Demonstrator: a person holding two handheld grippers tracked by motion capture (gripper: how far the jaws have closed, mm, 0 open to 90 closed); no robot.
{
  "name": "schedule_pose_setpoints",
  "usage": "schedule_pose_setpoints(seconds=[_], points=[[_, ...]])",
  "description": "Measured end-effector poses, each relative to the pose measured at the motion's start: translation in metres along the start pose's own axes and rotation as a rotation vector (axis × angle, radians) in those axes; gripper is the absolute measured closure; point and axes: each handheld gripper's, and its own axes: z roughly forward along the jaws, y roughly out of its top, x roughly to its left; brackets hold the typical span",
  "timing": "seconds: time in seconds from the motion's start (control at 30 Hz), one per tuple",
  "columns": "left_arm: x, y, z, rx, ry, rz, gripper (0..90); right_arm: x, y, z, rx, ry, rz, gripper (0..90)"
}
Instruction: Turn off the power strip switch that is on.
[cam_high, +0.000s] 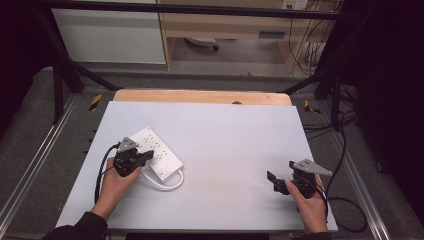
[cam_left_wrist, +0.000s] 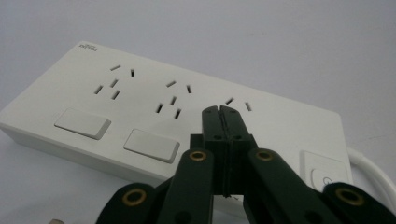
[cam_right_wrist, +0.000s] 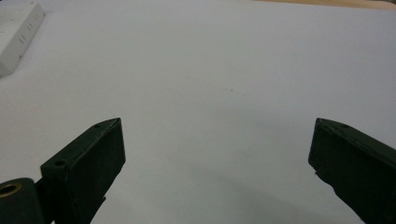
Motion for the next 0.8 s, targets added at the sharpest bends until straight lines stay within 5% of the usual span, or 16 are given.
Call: schedule_pose_setpoints(seconds=[0.8], points=[[0.0007, 0.0009, -0.0006, -0.027, -0.021, -0.016, 89.9, -0.0001, 0.0001, 0.0001, 0.0, 0.0, -0.003, 4.3]])
